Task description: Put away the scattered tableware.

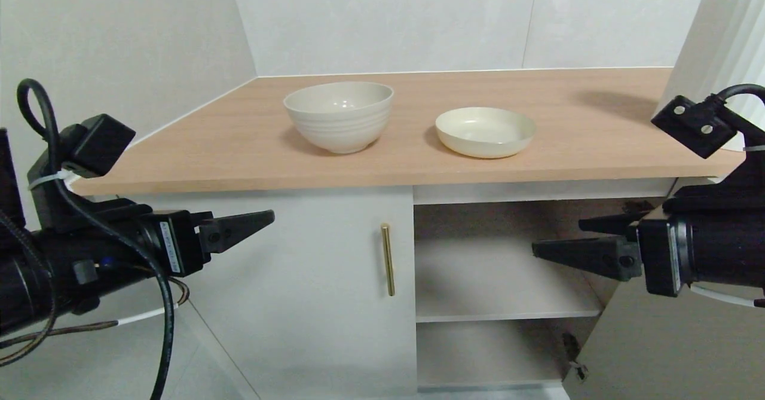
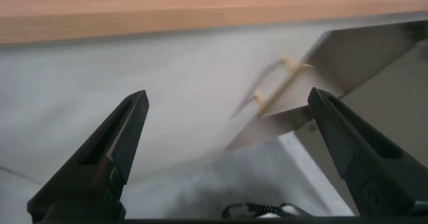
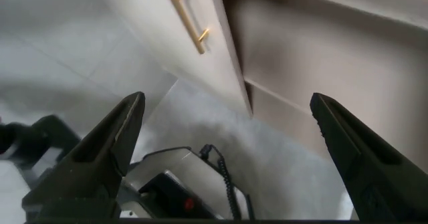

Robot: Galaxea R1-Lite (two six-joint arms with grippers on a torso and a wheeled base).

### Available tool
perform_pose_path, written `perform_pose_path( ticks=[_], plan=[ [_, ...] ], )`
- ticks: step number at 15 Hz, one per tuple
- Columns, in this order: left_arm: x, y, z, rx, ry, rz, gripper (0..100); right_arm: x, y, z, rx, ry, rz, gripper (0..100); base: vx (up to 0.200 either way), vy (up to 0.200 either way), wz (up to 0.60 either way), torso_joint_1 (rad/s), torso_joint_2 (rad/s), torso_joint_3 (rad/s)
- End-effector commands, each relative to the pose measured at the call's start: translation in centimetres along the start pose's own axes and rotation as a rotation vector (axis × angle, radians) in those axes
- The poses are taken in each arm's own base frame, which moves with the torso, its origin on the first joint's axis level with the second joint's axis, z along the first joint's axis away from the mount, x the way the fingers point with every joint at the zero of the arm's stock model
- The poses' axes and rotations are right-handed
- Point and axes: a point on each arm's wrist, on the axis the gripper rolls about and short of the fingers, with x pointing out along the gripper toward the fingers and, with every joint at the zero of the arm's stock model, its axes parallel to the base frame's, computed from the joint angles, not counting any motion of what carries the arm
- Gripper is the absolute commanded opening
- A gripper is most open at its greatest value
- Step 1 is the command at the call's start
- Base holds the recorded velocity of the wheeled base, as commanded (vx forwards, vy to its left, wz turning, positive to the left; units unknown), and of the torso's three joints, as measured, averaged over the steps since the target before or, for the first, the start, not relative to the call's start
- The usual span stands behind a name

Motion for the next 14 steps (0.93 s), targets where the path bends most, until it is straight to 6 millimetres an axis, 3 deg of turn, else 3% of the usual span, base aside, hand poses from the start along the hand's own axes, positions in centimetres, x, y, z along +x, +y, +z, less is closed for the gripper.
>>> perform_pose_path(
  ticks=[1, 14],
  plan=[
    [0.1, 0.0, 0.0, -0.001, 0.003, 0.0, 100, -0.5, 0.1, 0.0, -0.004, -0.014, 0.006, 100, 0.0, 0.0, 0.0, 0.095, -0.44, -0.359],
    [0.7, 0.1, -0.3, -0.003, 0.024, 0.005, 100, 0.8, 0.3, 0.5, -0.019, -0.051, 0.021, 100, 0.0, 0.0, 0.0, 0.137, -0.48, -0.326]
  ],
)
